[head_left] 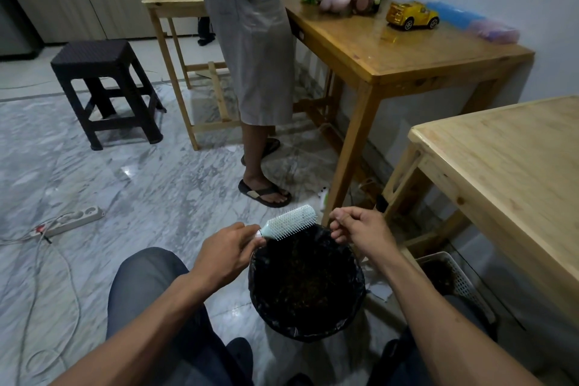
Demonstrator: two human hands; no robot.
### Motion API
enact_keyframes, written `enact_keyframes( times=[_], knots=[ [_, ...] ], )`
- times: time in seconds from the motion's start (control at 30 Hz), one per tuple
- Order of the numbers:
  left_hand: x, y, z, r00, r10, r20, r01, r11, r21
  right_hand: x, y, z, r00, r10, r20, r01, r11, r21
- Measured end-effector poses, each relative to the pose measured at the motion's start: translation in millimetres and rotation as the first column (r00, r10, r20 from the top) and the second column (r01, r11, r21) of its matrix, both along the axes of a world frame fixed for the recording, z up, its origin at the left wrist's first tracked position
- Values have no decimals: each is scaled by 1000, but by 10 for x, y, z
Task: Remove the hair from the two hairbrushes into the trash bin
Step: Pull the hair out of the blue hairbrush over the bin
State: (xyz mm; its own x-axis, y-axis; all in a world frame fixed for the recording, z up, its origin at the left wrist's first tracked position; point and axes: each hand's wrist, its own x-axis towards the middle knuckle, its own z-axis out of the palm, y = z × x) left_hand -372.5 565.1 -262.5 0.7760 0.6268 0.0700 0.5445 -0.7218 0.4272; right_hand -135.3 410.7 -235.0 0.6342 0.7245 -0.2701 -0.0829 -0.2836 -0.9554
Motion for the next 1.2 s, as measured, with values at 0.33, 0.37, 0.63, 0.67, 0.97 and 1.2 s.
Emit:
enact_keyframes(
  times=[0.33,0.37,0.63,0.67,0.97,1.2],
  knots=[
    [90,-175,-10,993,11,121,-25,994,109,-229,163,-52,995,64,-79,-79,976,-202],
    [95,-195,-1,991,14,131,-31,992,126,-222,190,-68,989,47,-137,-73,980,-186],
    [99,-144,117,974,99,204,-139,971,194,-147,127,34,997,78,16,-74,981,-180],
    [109,-126,135,971,123,205,-163,968,192,-129,111,52,996,82,27,-75,980,-187],
    [193,-114,290,961,164,223,-205,963,177,-29,-72,263,944,300,138,-241,910,-337],
    [253,-189,318,953,149,265,-177,980,88,-65,-74,442,835,540,104,-430,759,-488]
  ],
)
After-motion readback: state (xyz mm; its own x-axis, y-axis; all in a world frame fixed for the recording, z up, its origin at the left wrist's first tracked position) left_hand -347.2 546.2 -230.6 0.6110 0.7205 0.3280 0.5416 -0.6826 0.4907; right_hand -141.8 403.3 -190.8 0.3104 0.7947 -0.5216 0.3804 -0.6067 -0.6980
